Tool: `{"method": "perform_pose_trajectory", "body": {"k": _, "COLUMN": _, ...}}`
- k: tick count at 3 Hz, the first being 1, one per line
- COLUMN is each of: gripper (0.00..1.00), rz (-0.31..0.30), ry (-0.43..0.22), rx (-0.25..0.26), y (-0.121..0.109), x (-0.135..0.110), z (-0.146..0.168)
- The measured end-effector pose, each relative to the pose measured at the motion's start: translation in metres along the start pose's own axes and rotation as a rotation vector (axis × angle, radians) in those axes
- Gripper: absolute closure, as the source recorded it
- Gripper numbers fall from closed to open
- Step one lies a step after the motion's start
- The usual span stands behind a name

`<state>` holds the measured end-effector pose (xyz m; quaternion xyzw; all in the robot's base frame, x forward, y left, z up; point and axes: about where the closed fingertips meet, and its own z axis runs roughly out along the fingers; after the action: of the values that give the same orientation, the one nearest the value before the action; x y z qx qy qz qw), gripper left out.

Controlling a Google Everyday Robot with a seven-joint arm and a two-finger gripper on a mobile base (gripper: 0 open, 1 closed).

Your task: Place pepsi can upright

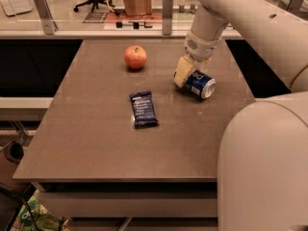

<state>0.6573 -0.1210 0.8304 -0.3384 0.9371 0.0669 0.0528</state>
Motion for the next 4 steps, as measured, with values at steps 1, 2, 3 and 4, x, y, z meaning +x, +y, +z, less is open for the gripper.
{"method": "perform_pose_trajectory", "body": {"k": 1, "gripper": 1.0, "rz": 0.0, "ry": -0.001, "rx": 0.0, "y": 0.0, "x": -0.001, "z": 0.0}}
{"method": "perform_pose_trajectory", "body": {"k": 2, "gripper": 1.0, "rz": 0.0, "ry": -0.001, "rx": 0.0, "y": 0.0, "x": -0.001, "z": 0.0}}
{"method": "perform_pose_trajectory", "body": {"k": 3, "gripper": 1.0, "rz": 0.011, "ry": -0.003, "rx": 0.006, "y": -0.007, "x": 0.006, "z": -0.004}}
{"method": "perform_pose_trajectory", "body": {"k": 4, "gripper": 1.0, "rz": 0.041, "ry": -0.002, "rx": 0.02, "y": -0.017, "x": 0.024, "z": -0.014}}
